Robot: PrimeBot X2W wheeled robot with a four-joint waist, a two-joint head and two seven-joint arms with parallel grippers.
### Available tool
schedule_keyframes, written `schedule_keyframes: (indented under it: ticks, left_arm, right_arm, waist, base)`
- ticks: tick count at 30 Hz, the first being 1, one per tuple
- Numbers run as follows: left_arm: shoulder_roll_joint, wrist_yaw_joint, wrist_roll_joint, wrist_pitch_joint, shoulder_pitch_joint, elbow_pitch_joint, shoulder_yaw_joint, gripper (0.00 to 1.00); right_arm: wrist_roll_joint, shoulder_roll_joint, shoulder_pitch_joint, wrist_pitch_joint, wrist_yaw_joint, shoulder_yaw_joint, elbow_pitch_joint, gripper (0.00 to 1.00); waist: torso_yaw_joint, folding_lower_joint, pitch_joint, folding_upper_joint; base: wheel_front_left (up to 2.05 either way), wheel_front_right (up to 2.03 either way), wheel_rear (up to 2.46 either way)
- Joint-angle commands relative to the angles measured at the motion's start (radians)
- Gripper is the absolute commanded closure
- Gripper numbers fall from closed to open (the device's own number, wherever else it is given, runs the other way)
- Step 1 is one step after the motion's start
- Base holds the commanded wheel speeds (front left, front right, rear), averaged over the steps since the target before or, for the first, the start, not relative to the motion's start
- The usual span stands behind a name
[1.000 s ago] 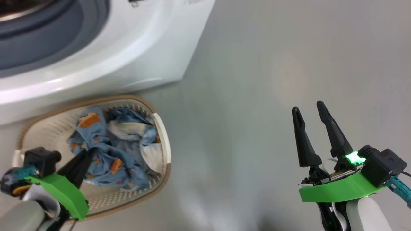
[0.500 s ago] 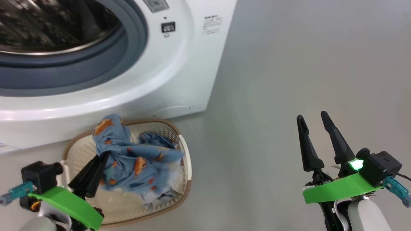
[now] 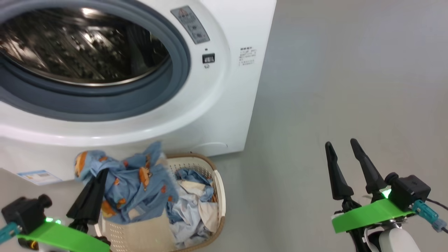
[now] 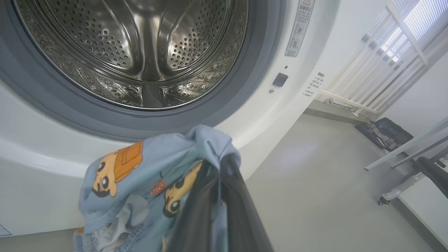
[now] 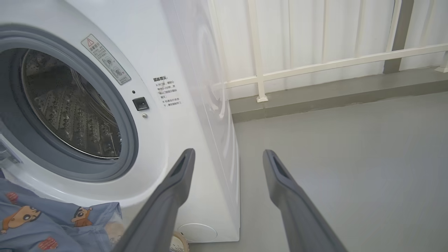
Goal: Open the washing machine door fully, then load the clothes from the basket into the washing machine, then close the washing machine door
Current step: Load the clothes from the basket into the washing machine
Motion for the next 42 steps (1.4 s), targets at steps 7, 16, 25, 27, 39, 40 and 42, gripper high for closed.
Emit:
schedule_keyframes:
  ticks: [7,16,25,27,39,40,42]
  left_arm:
    - [-0.037,-0.002,0.049,-0.006,0.034,-0.061,0.15,1.0]
    - [-0.089,-0.002,0.073,-0.006,0.047,-0.14,0.227,1.0]
    - [-0.09,0.0,0.101,-0.006,-0.044,-0.098,0.247,1.0]
    - [-0.085,0.005,0.116,-0.001,-0.084,-0.069,0.243,1.0]
    - [-0.082,0.0,0.121,0.017,-0.387,0.236,0.185,1.0]
    - [-0.08,0.0,0.119,0.013,-0.413,0.26,0.183,1.0]
    - [-0.074,-0.001,0.11,0.006,-0.464,0.304,0.174,1.0]
  right_arm:
    - [-0.016,-0.004,0.029,-0.005,0.002,0.013,-0.013,0.0]
    - [-0.022,-0.004,0.04,-0.005,0.002,0.023,-0.014,0.0]
    - [-0.022,-0.004,0.033,-0.005,0.002,0.039,-0.021,0.0]
    - [-0.022,-0.004,0.03,-0.005,0.002,0.045,-0.023,0.0]
    - [-0.033,-0.004,0.02,-0.005,0.002,0.084,-0.07,0.0]
    - [-0.032,-0.004,0.021,-0.005,0.002,0.087,-0.075,0.0]
    - [-0.031,-0.004,0.023,-0.005,0.002,0.097,-0.087,0.0]
  waist:
    - [0.018,0.0,-0.066,0.0]
    - [0.019,0.0,-0.064,0.0]
    - [0.002,0.0,-0.042,0.0]
    - [-0.005,0.0,-0.033,0.0]
    - [-0.068,0.0,0.063,0.0]
    - [-0.074,0.0,0.074,0.0]
    - [-0.088,0.0,0.096,0.0]
  base:
    - [0.0,0.0,0.0]
    - [0.0,0.0,0.0]
    - [0.0,0.0,0.0]
    - [0.0,0.0,0.0]
    - [0.0,0.0,0.0]
    - [0.0,0.0,0.0]
    - [0.0,0.0,0.0]
